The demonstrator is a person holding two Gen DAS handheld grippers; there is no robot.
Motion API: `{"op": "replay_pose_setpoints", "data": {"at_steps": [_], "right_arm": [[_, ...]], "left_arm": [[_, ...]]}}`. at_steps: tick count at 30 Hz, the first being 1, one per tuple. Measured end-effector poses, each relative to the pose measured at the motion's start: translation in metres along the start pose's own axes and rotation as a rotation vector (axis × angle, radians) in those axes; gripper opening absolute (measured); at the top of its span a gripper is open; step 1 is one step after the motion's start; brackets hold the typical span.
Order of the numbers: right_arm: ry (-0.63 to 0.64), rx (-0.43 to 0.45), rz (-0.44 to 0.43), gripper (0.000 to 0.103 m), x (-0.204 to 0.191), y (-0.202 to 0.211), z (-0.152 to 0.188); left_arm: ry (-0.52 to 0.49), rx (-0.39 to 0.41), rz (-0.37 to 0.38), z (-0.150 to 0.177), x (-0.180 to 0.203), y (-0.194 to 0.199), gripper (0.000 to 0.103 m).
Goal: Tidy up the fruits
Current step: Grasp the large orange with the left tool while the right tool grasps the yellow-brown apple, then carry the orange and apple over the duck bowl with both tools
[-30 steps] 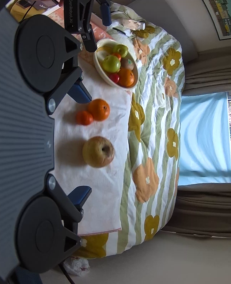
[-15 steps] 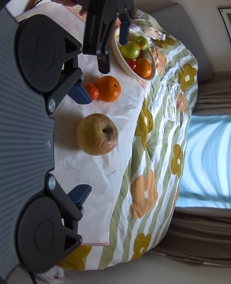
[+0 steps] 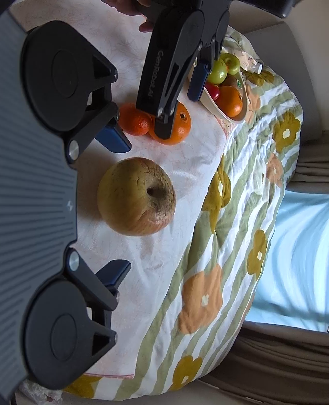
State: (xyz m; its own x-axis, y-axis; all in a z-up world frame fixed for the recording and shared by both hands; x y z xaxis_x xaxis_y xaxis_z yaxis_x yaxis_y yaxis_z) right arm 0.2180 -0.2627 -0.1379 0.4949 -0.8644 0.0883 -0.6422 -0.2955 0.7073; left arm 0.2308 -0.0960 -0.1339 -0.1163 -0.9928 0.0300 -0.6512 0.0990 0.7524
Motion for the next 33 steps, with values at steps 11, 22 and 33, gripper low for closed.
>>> {"op": "replay_pose_setpoints", "data": {"at_steps": [11,22,33], "right_arm": [[0.028,-0.002,-0.023,0.102,-0.001,-0.012,-0.001],[0.039,0.003,-0.049,0.091,-0.005,-0.019,-0.005],[-0.002,0.026,-0.045,0.088,-0.002,-0.007,-0.008]], "left_arm": [[-0.009,-0.032,0.024,0.0,0.004,-0.007,0.064],[-0.001,-0.027,0.003,0.001,-0.001,-0.005,0.063],[0.016,0.006,-0.008,0.004,-0.004,0.015,0.063]]}}
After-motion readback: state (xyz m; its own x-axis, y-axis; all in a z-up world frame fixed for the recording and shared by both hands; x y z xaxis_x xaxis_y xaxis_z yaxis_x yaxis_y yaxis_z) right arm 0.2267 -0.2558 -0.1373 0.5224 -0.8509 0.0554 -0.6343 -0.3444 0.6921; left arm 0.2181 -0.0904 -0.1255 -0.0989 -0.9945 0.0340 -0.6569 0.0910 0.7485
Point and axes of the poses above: each gripper's, at about its wrist camera, not at the fingertips, and y roughly against the way its jaws point, x to its right, z to its underside, the point moved 2 cm from there along -y, roughly the way its jaws point, and after that the axes turned 4 degrees about z, right-handed, at the moved point
